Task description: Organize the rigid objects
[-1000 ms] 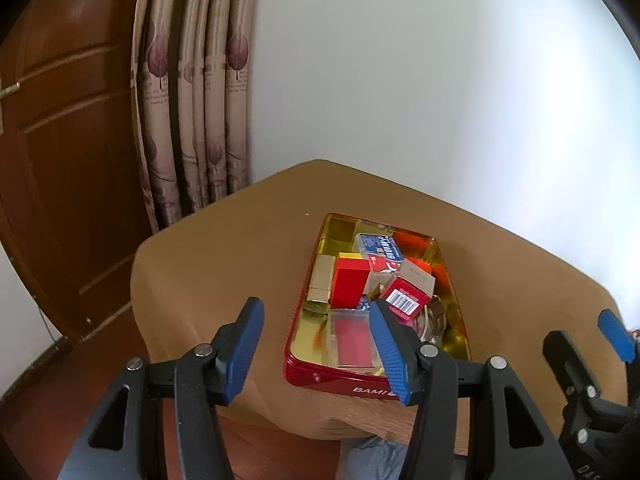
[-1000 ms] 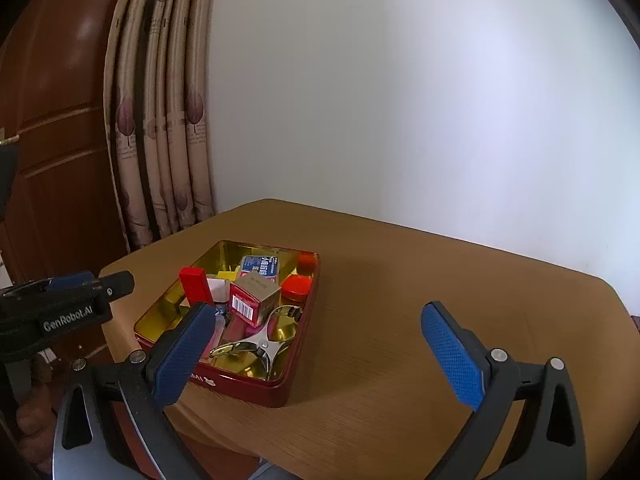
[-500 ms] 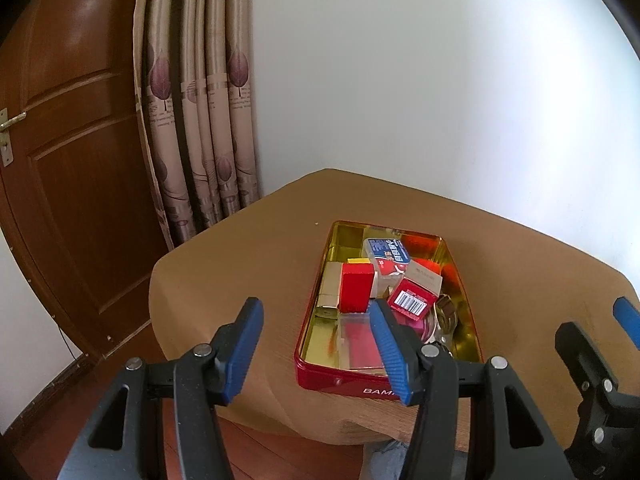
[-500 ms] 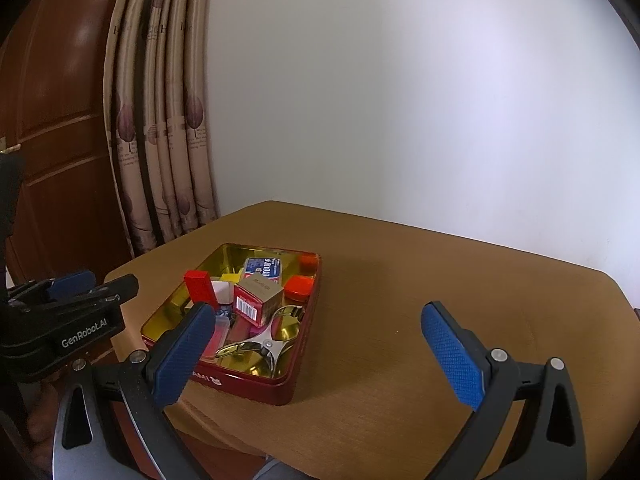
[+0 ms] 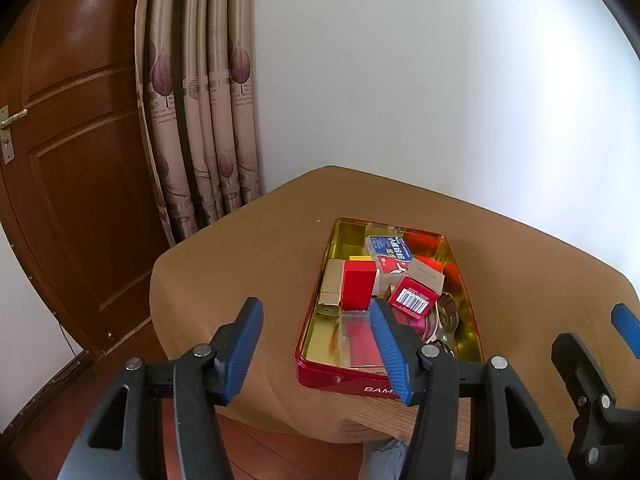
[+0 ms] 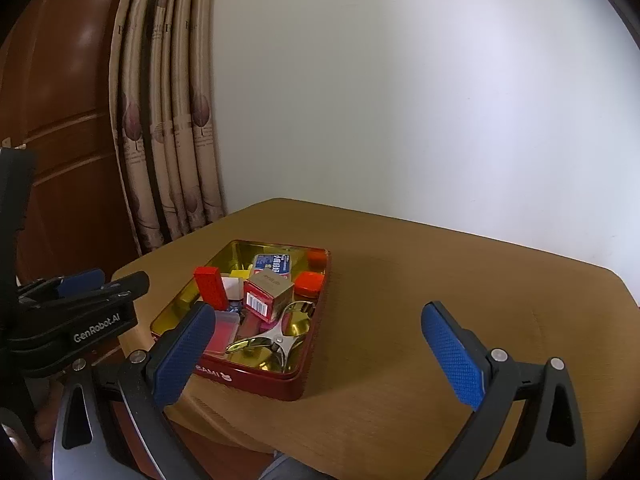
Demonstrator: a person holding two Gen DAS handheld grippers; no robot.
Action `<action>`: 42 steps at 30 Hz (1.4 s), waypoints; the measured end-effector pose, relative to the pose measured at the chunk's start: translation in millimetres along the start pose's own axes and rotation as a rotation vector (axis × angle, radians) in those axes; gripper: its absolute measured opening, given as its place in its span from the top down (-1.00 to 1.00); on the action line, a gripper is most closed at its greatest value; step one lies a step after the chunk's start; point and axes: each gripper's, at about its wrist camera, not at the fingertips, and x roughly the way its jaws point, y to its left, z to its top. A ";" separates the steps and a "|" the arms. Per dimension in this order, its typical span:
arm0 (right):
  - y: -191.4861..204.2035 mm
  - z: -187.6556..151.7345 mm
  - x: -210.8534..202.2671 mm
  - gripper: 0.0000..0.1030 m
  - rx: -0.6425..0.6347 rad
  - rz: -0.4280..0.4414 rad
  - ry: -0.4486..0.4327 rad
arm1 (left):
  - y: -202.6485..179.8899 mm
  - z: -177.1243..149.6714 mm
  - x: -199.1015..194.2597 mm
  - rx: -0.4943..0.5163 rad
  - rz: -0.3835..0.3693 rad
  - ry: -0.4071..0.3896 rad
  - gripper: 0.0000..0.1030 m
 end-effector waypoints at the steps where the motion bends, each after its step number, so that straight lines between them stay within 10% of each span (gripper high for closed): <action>1: 0.2 -0.1 0.4 -0.98 -0.002 0.000 0.001 | -0.2 -0.3 0.7 0.001 0.001 0.004 -0.11; 42: 4.8 -1.7 -5.1 -0.98 -0.012 0.037 0.023 | 9.0 -0.3 11.9 -0.009 -0.019 0.082 -0.11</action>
